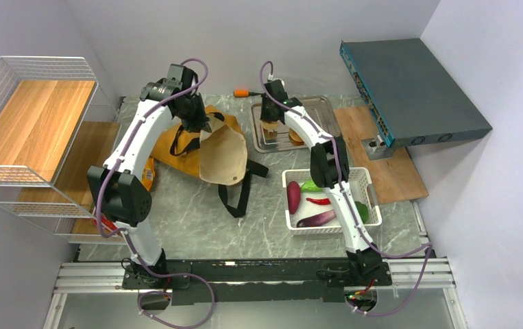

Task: Place the food into the grocery bag and tie it
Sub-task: Pick up the food from the tray.

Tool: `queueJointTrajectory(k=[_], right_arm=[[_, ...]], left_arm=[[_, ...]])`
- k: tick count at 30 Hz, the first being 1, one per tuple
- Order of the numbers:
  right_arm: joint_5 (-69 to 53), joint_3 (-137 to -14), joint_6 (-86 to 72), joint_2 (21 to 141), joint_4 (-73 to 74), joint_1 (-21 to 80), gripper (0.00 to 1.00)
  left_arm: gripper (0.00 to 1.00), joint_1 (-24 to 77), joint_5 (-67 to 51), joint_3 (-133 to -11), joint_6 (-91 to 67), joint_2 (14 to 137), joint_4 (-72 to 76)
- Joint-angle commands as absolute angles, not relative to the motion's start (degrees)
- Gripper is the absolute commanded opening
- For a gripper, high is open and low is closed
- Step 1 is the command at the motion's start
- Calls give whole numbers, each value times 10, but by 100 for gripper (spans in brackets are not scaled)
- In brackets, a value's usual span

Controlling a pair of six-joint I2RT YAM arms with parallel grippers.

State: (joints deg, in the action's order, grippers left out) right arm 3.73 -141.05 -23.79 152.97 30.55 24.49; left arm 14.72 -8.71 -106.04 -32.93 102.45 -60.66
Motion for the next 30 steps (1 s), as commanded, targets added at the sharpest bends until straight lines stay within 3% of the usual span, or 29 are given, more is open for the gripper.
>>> queueJointTrajectory(k=[1, 4, 14, 30], right_arm=[[11, -1438, -256, 1442, 306, 242, 7], [3, -1431, -271, 1413, 314, 241, 0], [-51, -1399, -308, 1308, 335, 230, 0], [-268, -1150, -257, 1038, 306, 225, 0]], left_arm=[[0, 155, -83, -1097, -358, 1005, -595], [0, 156, -89, -1111, -369, 1011, -590], [0, 159, -103, -1148, -406, 1038, -575], [0, 159, -147, -1222, -450, 1086, -542]])
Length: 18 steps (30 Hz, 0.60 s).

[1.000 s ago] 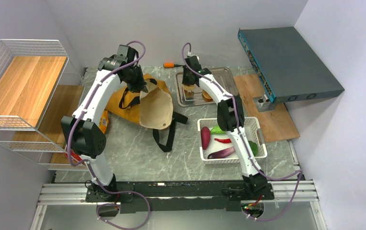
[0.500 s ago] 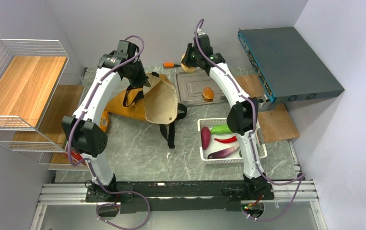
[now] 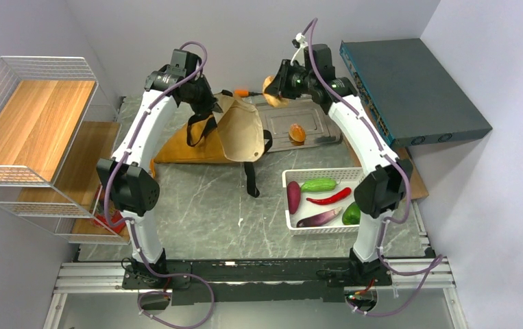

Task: Place the food into the grocery bag and tie it
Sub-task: Pick up the food from the tray.

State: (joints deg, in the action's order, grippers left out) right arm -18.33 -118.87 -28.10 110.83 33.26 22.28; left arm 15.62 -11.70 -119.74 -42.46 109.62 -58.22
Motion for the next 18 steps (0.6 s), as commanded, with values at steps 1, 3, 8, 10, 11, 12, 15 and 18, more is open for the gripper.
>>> queueJointTrajectory(k=[1, 3, 8, 10, 11, 12, 15, 18], right_arm=[[-285, -1134, -252, 1026, 298, 224, 0], [-317, -1110, -245, 1004, 282, 226, 0], [-352, -1065, -211, 980, 261, 257, 0], [-343, -1074, -191, 992, 280, 275, 0], [-334, -1084, -185, 1000, 290, 283, 0], [-324, -1092, -180, 1009, 299, 290, 0], [-301, -1114, -170, 1028, 306, 307, 0], [-271, -1130, -170, 1044, 308, 320, 0]], left_arm=[[0, 159, -153, -1219, -452, 1084, -534], [0, 159, -162, -1211, -457, 1079, -521], [0, 158, -185, -1212, -468, 1076, -507], [0, 159, -193, -1214, -475, 1075, -505], [0, 158, -198, -1213, -480, 1073, -502], [0, 158, -202, -1212, -482, 1072, -499], [0, 157, -214, -1212, -489, 1067, -500], [0, 154, -226, -1210, -495, 1059, -499]])
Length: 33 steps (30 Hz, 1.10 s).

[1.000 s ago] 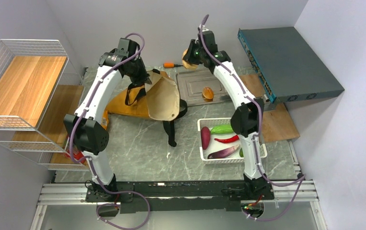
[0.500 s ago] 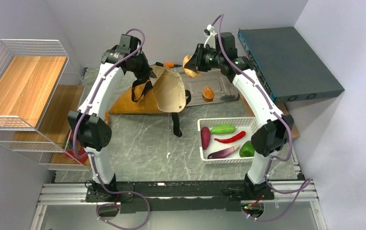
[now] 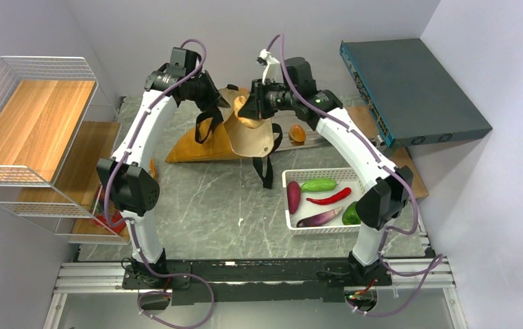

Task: Place the food into the grocery bag and tie it
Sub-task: Pick up the food from the tray, then place the food in the grocery bag.

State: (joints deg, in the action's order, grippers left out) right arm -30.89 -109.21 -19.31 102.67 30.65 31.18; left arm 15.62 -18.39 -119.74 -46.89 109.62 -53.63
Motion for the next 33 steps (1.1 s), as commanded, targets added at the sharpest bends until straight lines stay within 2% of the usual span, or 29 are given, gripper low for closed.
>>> queueJointTrajectory(k=[1, 8, 10, 11, 14, 15, 19, 28, 29, 30, 33], right_arm=[[-269, -1135, -174, 1049, 307, 321, 0], [-245, -1160, -189, 1078, 315, 326, 1], [-240, -1156, -190, 1079, 312, 326, 4], [-240, -1157, -190, 1080, 314, 326, 12], [-244, -1172, -186, 1088, 327, 327, 47], [-246, -1177, -184, 1091, 330, 326, 51], [-258, -1195, -187, 1102, 330, 327, 64], [-284, -1251, -188, 1118, 334, 328, 82], [-283, -1256, -188, 1118, 336, 328, 85], [-273, -1262, -184, 1120, 344, 329, 97], [-250, -1303, -159, 1141, 404, 329, 100]], left_arm=[[0, 152, -229, -1211, -495, 1058, -499], [0, 127, -248, -1202, -498, 1043, -504], [0, 120, -257, -1199, -501, 1043, -503], [0, 118, -260, -1197, -502, 1043, -502], [0, 116, -264, -1200, -503, 1046, -500], [0, 115, -263, -1200, -502, 1046, -500], [0, 112, -267, -1197, -501, 1046, -498], [0, 107, -265, -1188, -498, 1040, -498], [0, 107, -263, -1186, -497, 1039, -499], [0, 106, -263, -1185, -497, 1038, -500], [0, 104, -259, -1182, -496, 1032, -500]])
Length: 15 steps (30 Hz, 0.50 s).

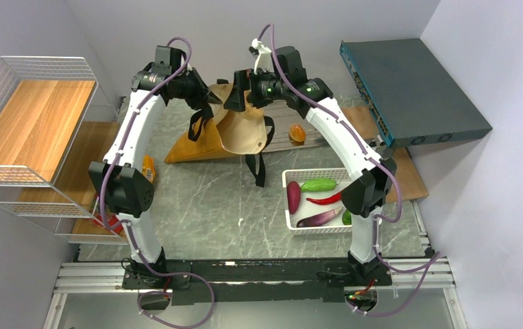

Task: Place the food into the grocery bag and tie it
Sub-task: Place the food in the grocery bag.

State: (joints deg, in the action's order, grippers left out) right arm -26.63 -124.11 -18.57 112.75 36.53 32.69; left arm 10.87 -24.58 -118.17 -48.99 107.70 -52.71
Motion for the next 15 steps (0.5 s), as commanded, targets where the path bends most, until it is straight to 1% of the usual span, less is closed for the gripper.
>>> queueJointTrajectory(k=[1, 6, 7, 9, 11, 13, 15], right_arm=[[-249, -1307, -153, 1143, 417, 329, 100], [-271, -1243, -169, 1115, 390, 330, 100], [-259, -1237, -168, 1115, 392, 333, 100], [-244, -1257, -155, 1130, 424, 337, 100], [-278, -1284, -159, 1147, 446, 333, 100], [-313, -1238, -200, 1133, 399, 322, 100], [-318, -1189, -215, 1105, 348, 319, 100]], left_arm=[[0, 103, -258, -1179, -497, 1031, -499], [0, 101, -256, -1170, -500, 1025, -493], [0, 101, -256, -1169, -501, 1025, -492], [0, 101, -256, -1166, -503, 1025, -490], [0, 101, -255, -1164, -504, 1024, -489], [0, 102, -252, -1164, -502, 1023, -491], [0, 103, -250, -1166, -500, 1023, -494]])
